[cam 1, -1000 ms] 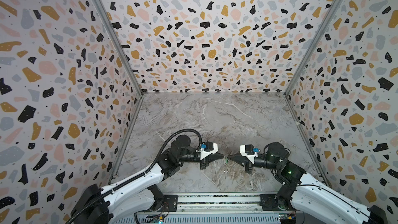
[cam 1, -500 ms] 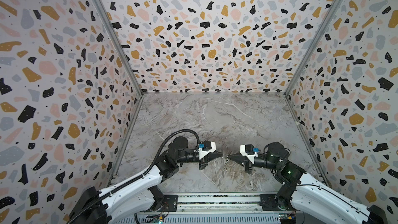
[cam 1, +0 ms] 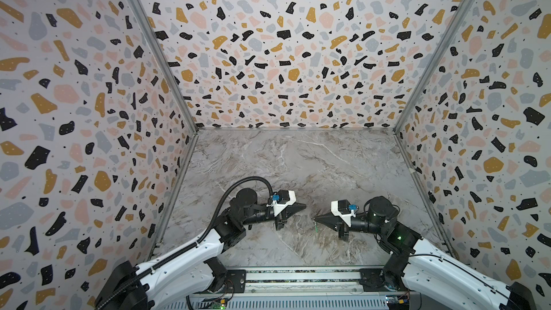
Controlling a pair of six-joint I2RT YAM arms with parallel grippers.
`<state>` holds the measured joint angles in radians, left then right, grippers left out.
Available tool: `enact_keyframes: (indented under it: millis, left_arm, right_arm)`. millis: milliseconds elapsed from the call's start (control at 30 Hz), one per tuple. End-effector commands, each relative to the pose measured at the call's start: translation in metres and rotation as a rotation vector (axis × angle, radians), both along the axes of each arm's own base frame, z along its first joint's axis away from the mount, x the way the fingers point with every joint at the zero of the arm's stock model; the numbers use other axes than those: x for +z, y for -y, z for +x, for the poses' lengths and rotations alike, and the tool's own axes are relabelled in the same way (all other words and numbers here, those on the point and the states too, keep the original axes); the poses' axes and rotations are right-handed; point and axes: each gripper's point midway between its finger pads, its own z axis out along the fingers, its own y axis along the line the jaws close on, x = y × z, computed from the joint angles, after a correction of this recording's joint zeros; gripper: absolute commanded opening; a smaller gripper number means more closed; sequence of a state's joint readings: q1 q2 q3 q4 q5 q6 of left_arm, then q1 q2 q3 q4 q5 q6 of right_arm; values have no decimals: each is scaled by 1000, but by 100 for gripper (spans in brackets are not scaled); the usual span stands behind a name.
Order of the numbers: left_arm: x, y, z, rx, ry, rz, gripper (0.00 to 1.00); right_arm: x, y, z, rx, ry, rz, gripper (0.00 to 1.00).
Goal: Attach keys to a key ring
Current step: Insert the key into the keyring.
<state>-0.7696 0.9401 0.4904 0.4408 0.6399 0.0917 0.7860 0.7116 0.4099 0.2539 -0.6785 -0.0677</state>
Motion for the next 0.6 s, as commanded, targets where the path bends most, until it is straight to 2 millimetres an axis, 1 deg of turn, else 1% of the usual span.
enact_keyframes:
  millis: [0,67,200,300,433,567]
  left_arm:
    - [5,1,-4,-32,22,-28,0]
    - [3,2,-7,-46,17,-23,2]
    - [-1,3,-8,-60,6,-12,14]
    - [-5,4,-7,-57,-1,-1,19]
    - [-13,6,-3,-53,-23,27,22]
    - [-14,6,-4,-54,-22,29,22]
  right_arm:
    - [8,-1,-3,15,10,22,0]
    - [10,0,-2,10,15,25,0]
    - [16,0,-3,12,34,38,0]
    - [19,0,-3,11,40,40,0]
    - [21,-2,-1,13,45,40,0]
    - [24,-2,0,14,51,42,0]
